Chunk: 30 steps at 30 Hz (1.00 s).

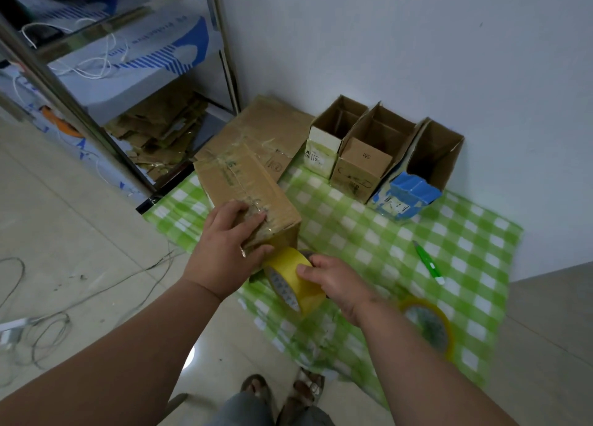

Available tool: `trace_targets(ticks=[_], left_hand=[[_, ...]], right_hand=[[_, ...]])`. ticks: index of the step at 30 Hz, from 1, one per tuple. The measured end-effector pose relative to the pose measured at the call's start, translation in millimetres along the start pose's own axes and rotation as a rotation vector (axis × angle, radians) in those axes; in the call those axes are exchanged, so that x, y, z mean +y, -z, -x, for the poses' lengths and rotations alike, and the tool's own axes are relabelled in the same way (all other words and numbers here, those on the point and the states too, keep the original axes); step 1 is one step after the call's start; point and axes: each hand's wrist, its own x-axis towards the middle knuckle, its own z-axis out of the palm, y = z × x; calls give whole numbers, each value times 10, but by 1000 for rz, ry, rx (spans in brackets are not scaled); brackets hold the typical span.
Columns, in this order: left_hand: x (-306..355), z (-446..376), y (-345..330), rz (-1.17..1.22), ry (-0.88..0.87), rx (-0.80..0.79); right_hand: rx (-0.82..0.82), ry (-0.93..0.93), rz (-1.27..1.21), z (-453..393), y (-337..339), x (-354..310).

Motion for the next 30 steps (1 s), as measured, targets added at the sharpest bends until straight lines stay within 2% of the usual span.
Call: trace_targets(ticks=[3, 8, 12, 15, 18, 20, 21, 23, 26, 30], left_hand=[[-32, -42, -6, 30, -16, 22], [-43, -43, -9, 68, -12, 33], [-32, 4, 18, 132, -13, -11], [11, 116, -16, 228, 153, 77], [103, 289, -100, 277, 538, 266], [193, 377, -158, 398, 829, 201], [241, 417, -188, 454, 918, 151], [338, 459, -254, 537, 974, 118], [491, 462, -337, 656, 939, 178], [665, 489, -458, 774, 904, 134]], right_hand=[[36, -6, 107, 5, -68, 30], [114, 20, 129, 34, -227, 160], [143, -20, -17, 72, -267, 173], [137, -39, -88, 104, -273, 194], [129, -21, -70, 134, -290, 203], [127, -1, -43, 152, -293, 210], [126, 3, -22, 159, -295, 211], [116, 13, 21, 176, -286, 218], [77, 44, 86, 201, -229, 190], [20, 80, 185, 232, -103, 142]])
